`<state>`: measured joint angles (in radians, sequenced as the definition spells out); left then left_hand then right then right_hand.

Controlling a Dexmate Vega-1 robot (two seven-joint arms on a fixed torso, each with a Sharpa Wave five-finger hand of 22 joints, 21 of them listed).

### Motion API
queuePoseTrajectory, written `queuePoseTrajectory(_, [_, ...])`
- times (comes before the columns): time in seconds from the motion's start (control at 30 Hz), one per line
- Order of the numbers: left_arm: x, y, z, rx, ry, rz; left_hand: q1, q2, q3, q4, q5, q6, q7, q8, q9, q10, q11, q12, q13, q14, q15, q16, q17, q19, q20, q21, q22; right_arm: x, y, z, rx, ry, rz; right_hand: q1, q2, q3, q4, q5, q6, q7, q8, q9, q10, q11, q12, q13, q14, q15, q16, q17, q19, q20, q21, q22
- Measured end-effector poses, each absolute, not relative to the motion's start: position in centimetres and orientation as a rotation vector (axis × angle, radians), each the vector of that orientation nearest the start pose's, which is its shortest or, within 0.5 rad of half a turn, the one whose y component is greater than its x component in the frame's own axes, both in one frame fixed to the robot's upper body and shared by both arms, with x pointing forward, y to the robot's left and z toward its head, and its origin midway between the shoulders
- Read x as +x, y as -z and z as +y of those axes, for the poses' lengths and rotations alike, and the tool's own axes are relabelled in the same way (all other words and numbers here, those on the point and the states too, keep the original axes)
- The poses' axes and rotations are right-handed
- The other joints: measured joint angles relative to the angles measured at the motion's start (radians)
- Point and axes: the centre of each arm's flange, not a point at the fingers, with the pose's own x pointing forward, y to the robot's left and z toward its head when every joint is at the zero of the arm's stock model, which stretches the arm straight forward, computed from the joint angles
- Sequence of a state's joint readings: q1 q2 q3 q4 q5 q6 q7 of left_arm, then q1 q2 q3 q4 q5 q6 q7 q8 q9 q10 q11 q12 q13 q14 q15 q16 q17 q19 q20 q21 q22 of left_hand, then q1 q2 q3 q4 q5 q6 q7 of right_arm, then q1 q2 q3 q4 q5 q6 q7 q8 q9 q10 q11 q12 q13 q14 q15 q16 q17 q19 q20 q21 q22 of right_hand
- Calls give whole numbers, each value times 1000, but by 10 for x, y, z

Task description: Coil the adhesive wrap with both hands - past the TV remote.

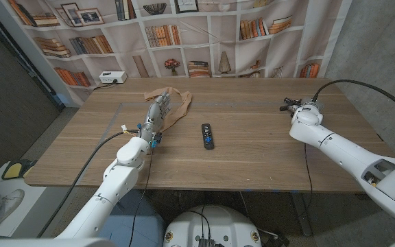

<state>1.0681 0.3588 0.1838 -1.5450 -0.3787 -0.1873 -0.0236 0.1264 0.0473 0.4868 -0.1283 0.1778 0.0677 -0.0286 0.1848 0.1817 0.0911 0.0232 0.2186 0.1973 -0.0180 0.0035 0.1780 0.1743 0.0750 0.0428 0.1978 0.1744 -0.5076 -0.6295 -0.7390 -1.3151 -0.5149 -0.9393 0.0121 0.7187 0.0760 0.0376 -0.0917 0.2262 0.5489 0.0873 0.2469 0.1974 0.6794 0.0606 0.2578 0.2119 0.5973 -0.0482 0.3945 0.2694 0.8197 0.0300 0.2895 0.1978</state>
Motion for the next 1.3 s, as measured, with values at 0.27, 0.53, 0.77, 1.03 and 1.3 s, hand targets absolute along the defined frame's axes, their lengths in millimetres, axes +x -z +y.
queuePoseTrajectory(0.27, [610, 64, 256, 12, 186, -593, 0, 0, 0, 0, 0, 0, 0, 0, 0, 0, 0, 0, 0, 0, 0, 0, 0, 0, 0, 0, 0, 682, -3, -374, -1313, 571, 216, 108, 7, 37, -59, -15, 18, -7, 0, 0, 19, -37, 0, 0, 8, -7, 12, 14, 5, -5, 7, 5])
queuePoseTrajectory(0.53, [611, 66, 256, 7, 184, -590, 0, 0, 0, 0, 0, 0, 0, 0, 0, 0, 0, 0, 0, 0, 0, 0, 0, 0, 0, 0, 0, 684, -4, -370, -1346, 578, 216, 164, 28, 59, -72, -23, 45, -26, 0, 0, 41, -58, 0, -1, 40, -11, 39, 34, 23, -23, 19, 8])
queuePoseTrajectory(0.77, [611, 68, 256, 4, 183, -589, 0, 0, 0, 0, 0, 4, -4, 0, 0, 0, 0, 0, 0, 0, 0, 0, 0, 0, 0, 0, 0, 684, -5, -369, -1359, 591, 205, 243, 53, 94, -88, -26, 70, -48, 0, 0, 69, -86, 9, 8, 65, -15, 66, 61, 55, -56, 40, 15])
queuePoseTrajectory(1.03, [612, 67, 255, 2, 184, -590, 0, 0, 0, 0, 0, 4, -4, 0, 0, 4, -4, 0, 0, 0, 0, 0, 0, 0, 0, 0, 0, 686, -4, -368, -1364, 602, 197, 370, 58, 142, -100, -22, 103, -67, 5, 1, 101, -108, 19, 18, 101, -18, 88, 80, 62, -85, 59, 19])
queuePoseTrajectory(1.3, [613, 66, 253, 3, 187, -590, 0, 0, 0, 0, 0, 4, -4, 0, 0, 5, -6, 0, 0, 0, 0, 0, 0, 0, 0, 0, 0, 685, -2, -371, -1360, 619, 184, 496, 66, 193, -96, -9, 133, -109, 4, 1, 142, -146, 36, 32, 220, -38, 148, 117, 100, -133, 131, 62])
